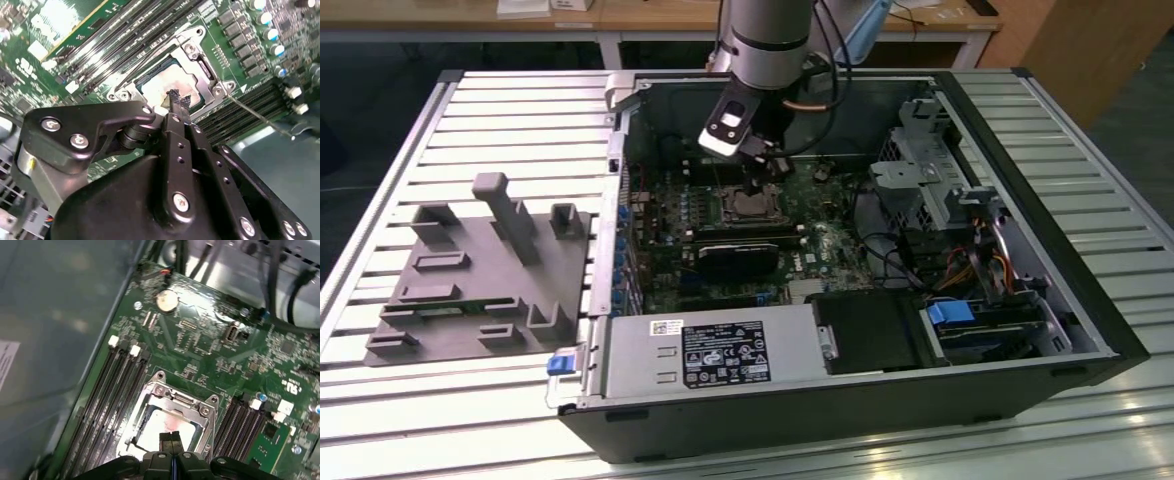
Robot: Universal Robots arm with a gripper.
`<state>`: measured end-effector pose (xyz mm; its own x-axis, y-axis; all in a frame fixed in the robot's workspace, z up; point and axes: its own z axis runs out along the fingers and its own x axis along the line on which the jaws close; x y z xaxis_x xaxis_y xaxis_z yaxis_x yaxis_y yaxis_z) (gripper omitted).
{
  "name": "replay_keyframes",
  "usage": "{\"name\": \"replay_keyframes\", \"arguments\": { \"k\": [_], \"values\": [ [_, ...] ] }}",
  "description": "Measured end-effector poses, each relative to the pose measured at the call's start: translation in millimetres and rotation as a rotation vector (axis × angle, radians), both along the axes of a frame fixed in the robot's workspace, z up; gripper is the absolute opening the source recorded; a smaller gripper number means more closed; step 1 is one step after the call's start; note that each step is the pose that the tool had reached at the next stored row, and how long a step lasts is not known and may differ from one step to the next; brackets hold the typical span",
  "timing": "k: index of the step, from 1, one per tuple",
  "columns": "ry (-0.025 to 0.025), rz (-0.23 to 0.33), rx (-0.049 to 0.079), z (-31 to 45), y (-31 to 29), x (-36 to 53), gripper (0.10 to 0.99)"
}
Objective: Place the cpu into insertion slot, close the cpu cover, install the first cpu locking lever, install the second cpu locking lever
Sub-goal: 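Close the cpu cover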
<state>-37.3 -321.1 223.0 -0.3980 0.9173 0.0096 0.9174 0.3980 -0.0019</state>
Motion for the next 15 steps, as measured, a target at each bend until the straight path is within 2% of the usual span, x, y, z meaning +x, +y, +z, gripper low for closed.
{"name": "replay_keyframes", "arguments": {
  "k": [15],
  "values": [
    [0.0,0.263,0.0,-0.3,0.0,0.0,0.102]
  ]
}}
